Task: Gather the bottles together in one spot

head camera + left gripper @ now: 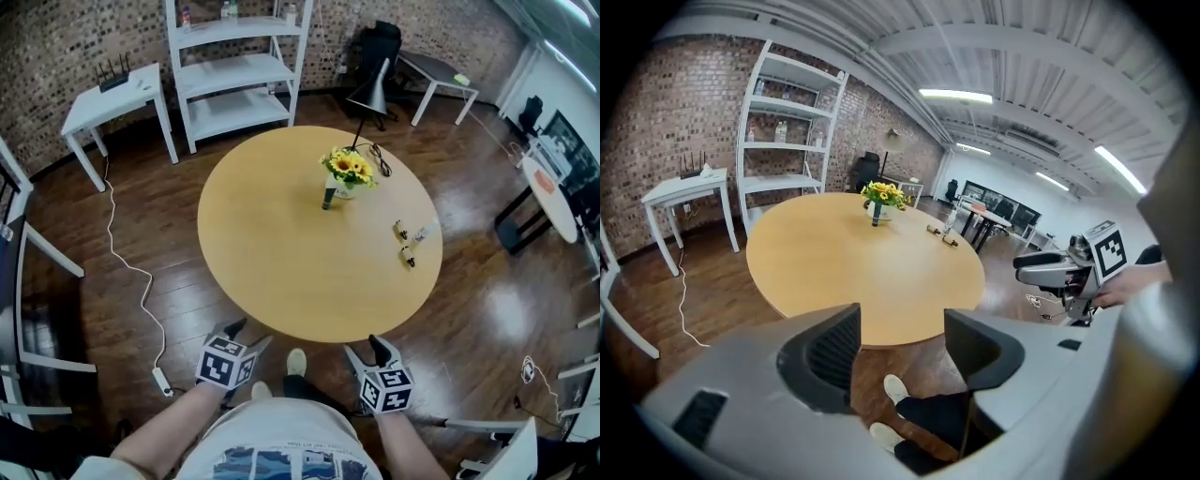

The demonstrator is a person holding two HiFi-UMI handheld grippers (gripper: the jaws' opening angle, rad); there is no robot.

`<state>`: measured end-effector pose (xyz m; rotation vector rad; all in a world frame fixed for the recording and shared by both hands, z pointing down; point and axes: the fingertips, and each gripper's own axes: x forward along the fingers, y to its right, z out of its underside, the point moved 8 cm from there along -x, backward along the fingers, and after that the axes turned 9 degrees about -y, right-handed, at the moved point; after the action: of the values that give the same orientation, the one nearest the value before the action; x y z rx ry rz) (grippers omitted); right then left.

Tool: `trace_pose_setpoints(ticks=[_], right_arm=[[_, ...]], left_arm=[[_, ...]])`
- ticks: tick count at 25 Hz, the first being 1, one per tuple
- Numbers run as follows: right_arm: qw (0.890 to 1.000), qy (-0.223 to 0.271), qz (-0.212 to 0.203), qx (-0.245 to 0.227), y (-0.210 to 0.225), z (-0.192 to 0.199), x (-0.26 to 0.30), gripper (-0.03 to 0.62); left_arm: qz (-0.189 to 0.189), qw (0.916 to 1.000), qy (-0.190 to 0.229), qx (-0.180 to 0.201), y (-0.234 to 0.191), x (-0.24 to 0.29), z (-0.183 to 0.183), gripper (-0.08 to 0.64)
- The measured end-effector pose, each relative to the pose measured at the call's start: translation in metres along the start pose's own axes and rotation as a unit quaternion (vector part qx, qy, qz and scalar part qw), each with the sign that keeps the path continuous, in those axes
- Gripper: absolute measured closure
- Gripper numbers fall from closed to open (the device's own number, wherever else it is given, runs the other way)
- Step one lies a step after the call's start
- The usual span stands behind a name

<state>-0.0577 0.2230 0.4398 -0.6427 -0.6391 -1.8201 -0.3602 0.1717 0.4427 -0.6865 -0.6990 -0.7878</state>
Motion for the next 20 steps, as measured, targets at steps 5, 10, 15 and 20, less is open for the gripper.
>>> trace_pose_setpoints(ticks=[5, 10, 15, 20], right_arm=[[1.000, 0.001, -0.004, -0.005, -0.002, -0.001, -0.006, 0.296], [1.000, 0.003, -0.003, -0.011, -0.001, -0.007, -0.008, 0.296], [1.000, 0.002, 0.007, -0.010, 0.007, -0.007, -0.007, 0.296], [1.000, -0.003, 0.014, 0.002, 0.031, -0.004, -0.005, 0.296]], left_arm=[[0.027, 0.9995, 0.015, -0.010, 0.011, -0.006, 0.005, 0.302], [0.034, 0.9987, 0.037, 0.002, 0.012, -0.011, 0.001, 0.301], [0.020, 0.9989, 0.037, 0.018, 0.004, -0.008, 0.002, 0.301], [0.024, 0.9993, 0.025, 0.014, 0.004, 0.004, -0.003, 0.301]])
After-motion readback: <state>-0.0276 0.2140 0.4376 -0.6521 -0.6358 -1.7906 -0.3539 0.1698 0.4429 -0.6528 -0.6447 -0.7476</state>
